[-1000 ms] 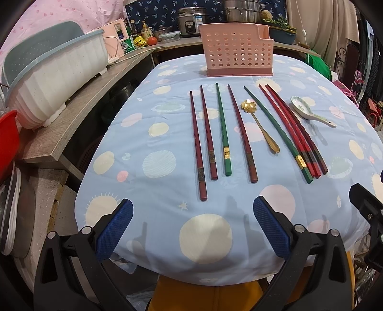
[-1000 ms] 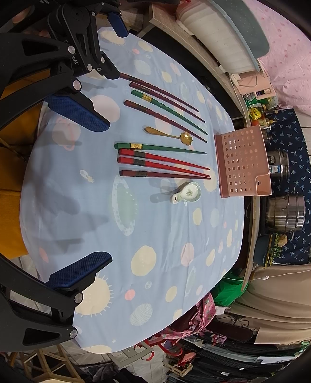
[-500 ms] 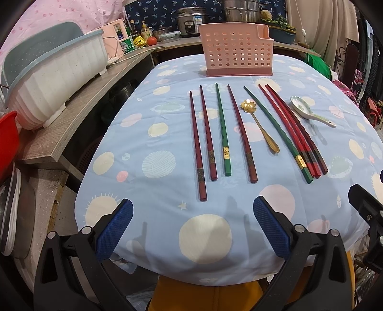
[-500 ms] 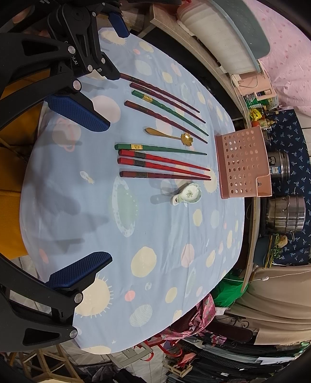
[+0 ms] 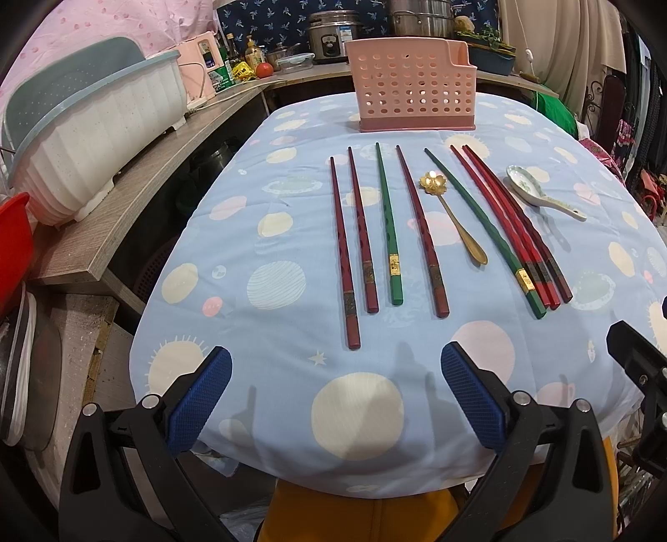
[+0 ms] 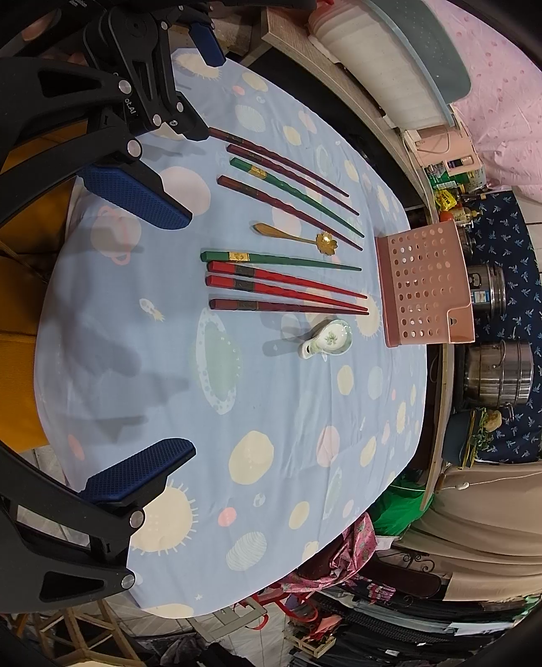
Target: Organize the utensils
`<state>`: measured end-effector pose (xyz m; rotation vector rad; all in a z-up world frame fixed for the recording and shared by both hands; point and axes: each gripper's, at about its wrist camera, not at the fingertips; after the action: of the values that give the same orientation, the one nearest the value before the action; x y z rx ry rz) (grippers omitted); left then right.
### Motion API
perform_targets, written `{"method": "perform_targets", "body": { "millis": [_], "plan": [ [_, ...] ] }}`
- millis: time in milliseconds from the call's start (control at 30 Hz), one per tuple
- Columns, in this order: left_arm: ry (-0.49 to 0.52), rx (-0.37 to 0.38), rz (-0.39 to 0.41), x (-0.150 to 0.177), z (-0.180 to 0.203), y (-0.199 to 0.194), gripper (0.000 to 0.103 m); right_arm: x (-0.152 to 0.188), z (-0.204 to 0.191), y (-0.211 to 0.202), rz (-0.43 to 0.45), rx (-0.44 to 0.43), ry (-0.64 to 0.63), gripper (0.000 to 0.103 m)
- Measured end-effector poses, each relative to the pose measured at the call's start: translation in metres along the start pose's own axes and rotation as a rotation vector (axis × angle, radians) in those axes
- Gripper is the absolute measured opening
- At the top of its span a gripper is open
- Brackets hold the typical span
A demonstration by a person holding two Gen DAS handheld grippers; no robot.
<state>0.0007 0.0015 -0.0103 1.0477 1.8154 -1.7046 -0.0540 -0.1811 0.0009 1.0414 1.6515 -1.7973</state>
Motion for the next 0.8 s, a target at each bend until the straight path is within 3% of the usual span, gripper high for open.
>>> {"method": "perform_targets", "body": {
  "millis": [500,800],
  "plan": [
    [-0.012,0.0,-0.021,0.002,-0.002,0.004,0.096,0.002,-0.001,0.002,-0.007,-0.002,0.005,0.096],
    [-0.147,-0.004,-0.089,0.001,-0.035,0.026,0.096,0.004,0.006,0.007,-0.015,0.0,0.022,0.096]
  ]
}}
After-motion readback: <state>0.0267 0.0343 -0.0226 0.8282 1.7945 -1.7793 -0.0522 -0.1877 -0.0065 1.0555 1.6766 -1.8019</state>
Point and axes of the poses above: each gripper's, at about its wrist camera, not at the fingertips, and y roughly the way its jaws point, z to its right, x to its underside, and after that the axes turned 11 degrees about z, right-handed
